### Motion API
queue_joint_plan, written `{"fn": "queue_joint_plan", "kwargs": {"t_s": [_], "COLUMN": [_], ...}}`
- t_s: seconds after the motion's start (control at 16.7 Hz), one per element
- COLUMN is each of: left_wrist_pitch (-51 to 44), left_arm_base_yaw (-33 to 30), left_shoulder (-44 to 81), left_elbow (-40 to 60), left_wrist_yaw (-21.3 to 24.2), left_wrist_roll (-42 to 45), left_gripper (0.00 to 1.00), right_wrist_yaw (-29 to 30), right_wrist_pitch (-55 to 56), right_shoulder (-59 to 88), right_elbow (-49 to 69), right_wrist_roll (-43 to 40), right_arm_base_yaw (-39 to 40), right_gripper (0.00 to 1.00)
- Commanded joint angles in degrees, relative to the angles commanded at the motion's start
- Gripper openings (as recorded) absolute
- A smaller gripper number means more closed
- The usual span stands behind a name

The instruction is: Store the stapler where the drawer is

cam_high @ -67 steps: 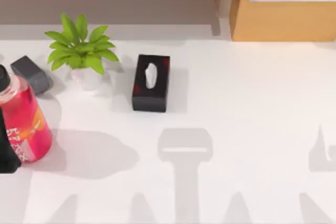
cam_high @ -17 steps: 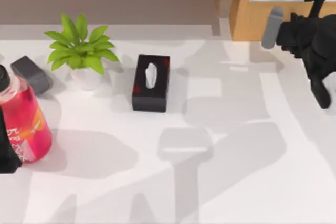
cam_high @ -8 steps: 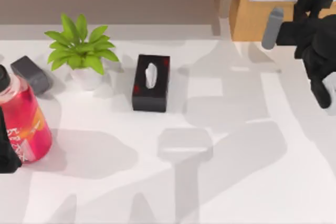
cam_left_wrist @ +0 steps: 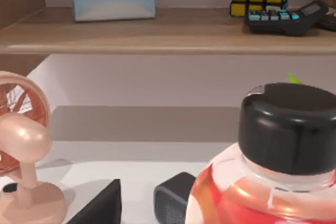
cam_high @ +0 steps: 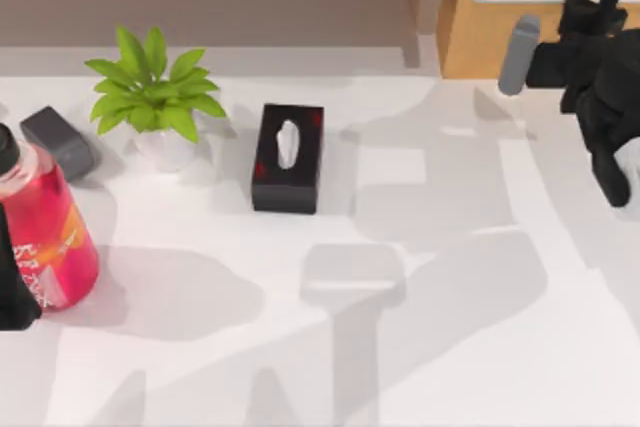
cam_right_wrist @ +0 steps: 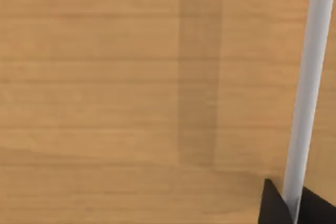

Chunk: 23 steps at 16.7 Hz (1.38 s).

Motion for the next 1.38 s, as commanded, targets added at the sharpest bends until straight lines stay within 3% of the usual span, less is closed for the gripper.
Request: {"fn": "queue_joint_plan", "kwargs": {"t_s": [0.42, 0.84, 1.38], "left_wrist_pitch": [0.00, 0.00, 0.00], "left_arm_base_yaw": [0.00, 0.00, 0.00], "left_shoulder": [0.00, 0.00, 0.00], "left_elbow": [0.00, 0.00, 0.00], "left_wrist_yaw": [0.00, 0.00, 0.00], "left_wrist_roll": [0.00, 0.00, 0.00], "left_gripper": [1.00, 1.00, 1.00], "right_wrist_yaw": [0.22, 1.67, 2.88], "right_wrist_pitch": [0.71, 7.85, 12.08], "right_shoulder": [-0.70, -6.04, -8.88], "right_elbow": [-1.01, -15.19, -20.40], "right_wrist_roll": [0.21, 0.28, 0.31], "right_arm_base_yaw": [0.39, 1.86, 2.94], "right_gripper": [0.00, 0.00, 0.00]}}
